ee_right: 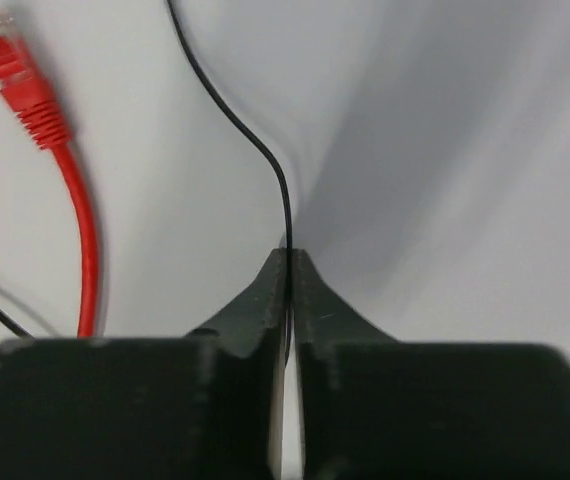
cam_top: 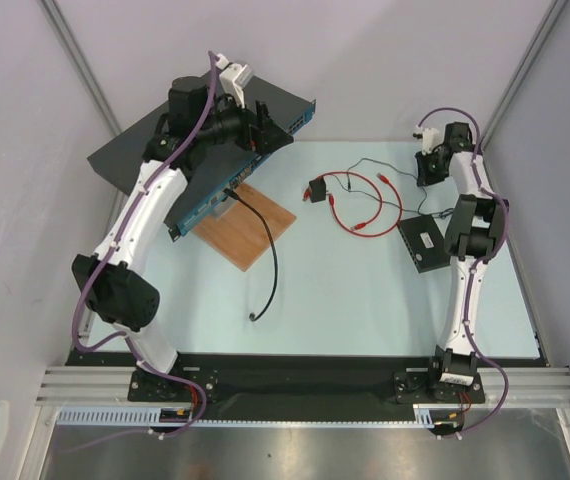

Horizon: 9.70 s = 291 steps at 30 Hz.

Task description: Insert the plug into the switch port

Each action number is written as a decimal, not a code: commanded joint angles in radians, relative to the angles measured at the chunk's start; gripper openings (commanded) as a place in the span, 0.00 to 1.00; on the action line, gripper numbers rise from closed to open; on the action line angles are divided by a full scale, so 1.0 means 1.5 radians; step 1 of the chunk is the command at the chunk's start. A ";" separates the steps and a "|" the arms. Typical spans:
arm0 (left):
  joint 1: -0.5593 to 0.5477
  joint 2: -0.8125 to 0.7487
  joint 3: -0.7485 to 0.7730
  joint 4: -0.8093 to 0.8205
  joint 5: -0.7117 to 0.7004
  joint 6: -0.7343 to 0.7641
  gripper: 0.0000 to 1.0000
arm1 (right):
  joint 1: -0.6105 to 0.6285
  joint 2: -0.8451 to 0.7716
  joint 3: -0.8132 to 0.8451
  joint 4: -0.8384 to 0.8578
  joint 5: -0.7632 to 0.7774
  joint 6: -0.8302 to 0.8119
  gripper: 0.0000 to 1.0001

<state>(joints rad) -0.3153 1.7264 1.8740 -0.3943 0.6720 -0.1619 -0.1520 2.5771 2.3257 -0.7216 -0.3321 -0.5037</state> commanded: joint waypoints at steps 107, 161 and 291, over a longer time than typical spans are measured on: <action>-0.278 0.212 0.231 -0.037 -0.053 0.253 0.00 | 0.024 -0.717 -0.538 0.360 -0.525 0.572 0.74; -0.284 0.230 0.249 -0.086 -0.026 0.224 0.00 | 0.089 -0.674 -0.507 0.358 -0.559 0.600 0.34; -0.156 0.007 0.083 0.305 -0.418 0.159 0.00 | 0.121 -0.368 -0.569 0.101 -0.307 0.273 0.29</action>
<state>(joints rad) -0.5594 1.8256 2.0140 0.0051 0.0605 0.0475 -0.0151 1.9953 1.4242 -0.6605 -0.6430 -0.2024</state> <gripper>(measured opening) 0.020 0.321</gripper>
